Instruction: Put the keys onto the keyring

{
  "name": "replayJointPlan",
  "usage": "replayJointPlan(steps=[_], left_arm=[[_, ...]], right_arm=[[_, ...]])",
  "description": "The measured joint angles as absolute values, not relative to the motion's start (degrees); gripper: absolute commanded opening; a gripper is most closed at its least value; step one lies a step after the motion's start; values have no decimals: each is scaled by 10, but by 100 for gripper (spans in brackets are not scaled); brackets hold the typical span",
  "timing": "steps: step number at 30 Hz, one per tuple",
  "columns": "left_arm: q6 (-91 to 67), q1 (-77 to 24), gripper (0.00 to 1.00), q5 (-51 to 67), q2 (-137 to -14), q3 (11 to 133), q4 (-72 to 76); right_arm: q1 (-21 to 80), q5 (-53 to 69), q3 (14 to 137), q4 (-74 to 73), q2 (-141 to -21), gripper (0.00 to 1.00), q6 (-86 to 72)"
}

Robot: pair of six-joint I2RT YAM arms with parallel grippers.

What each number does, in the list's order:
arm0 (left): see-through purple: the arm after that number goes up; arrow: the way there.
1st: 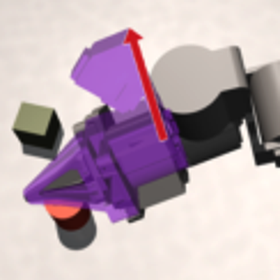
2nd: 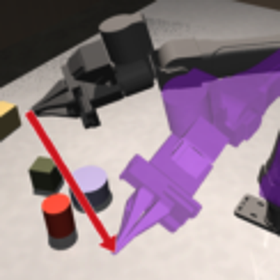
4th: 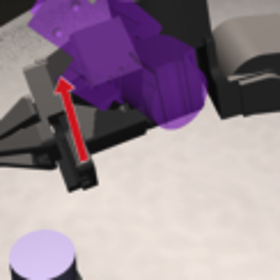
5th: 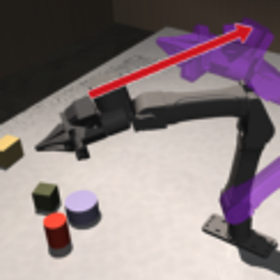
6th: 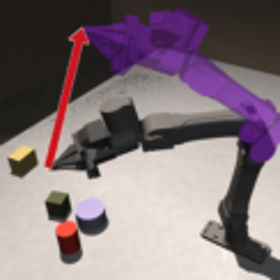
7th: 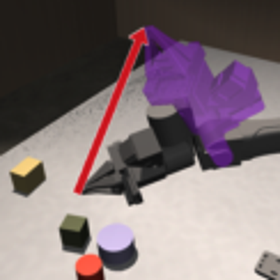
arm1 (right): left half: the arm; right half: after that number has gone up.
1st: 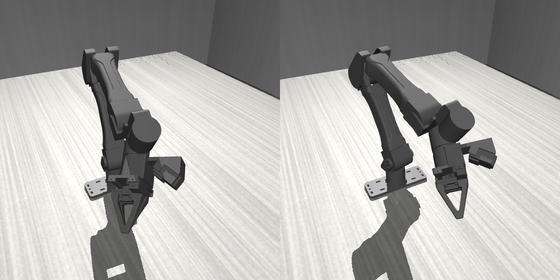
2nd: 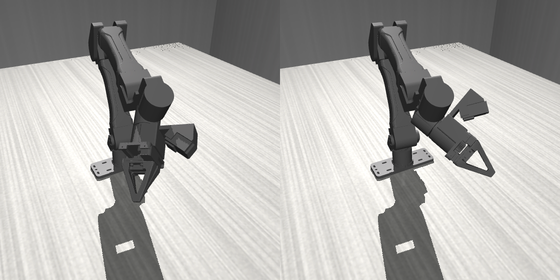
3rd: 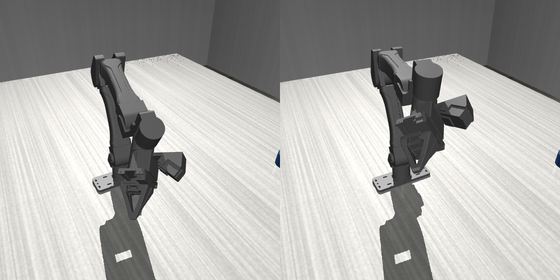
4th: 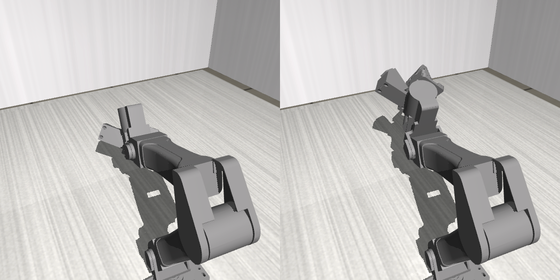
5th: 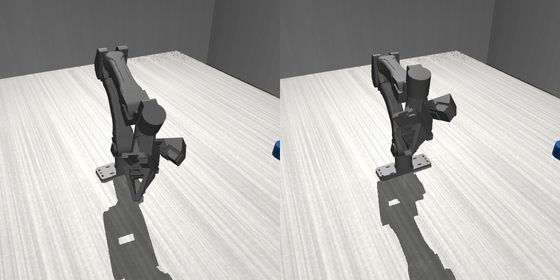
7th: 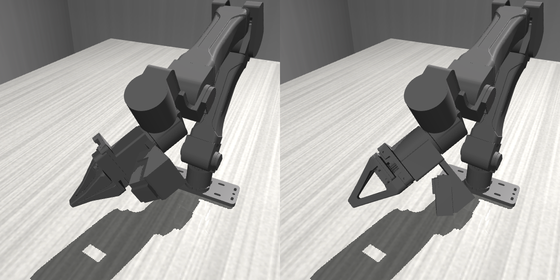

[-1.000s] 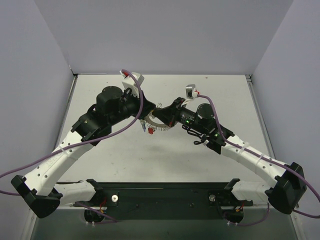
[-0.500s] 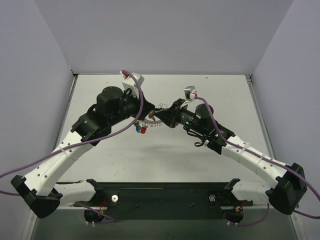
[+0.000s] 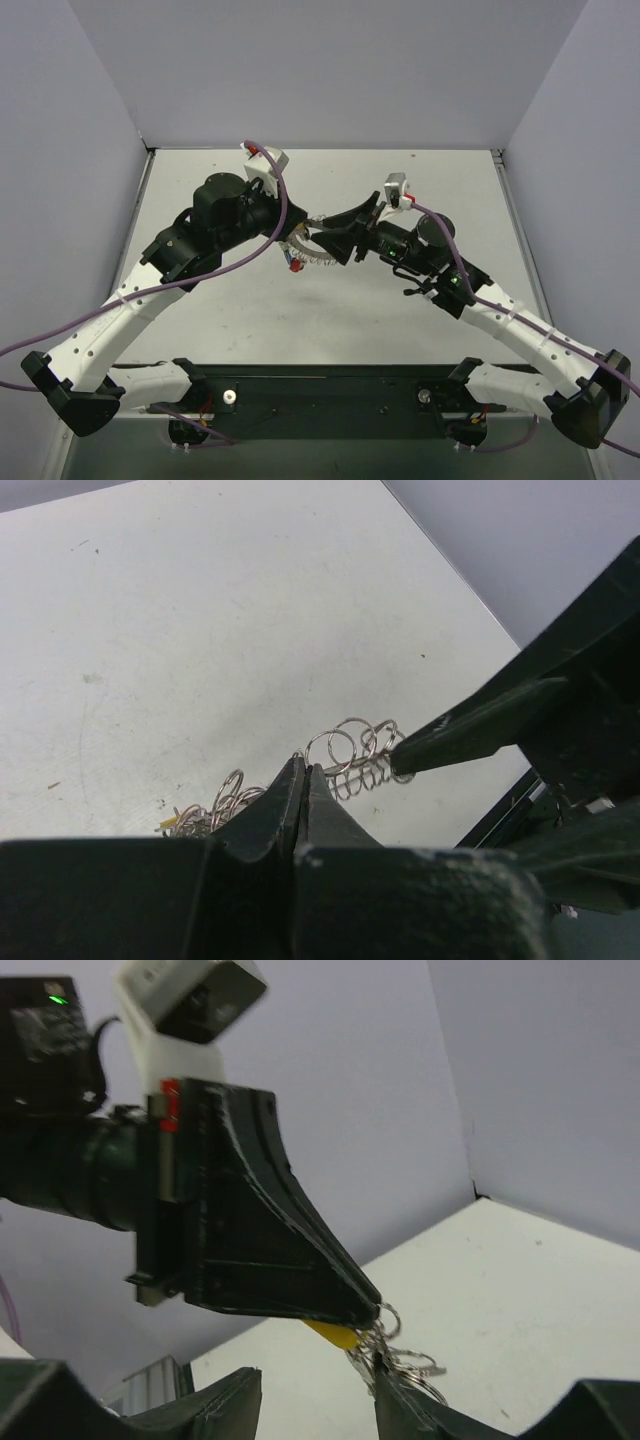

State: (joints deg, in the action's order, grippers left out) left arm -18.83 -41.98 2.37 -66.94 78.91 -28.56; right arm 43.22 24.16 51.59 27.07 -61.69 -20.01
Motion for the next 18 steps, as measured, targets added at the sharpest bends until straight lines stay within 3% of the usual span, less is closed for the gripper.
replayJointPlan(steps=[11,18], left_arm=[[-189,-420,0,24,-669,789,-286],[-189,-420,0,24,-669,789,-285]], right_arm=[[432,343,514,342,-628,43,-215],[432,340,514,341,-653,57,-239]])
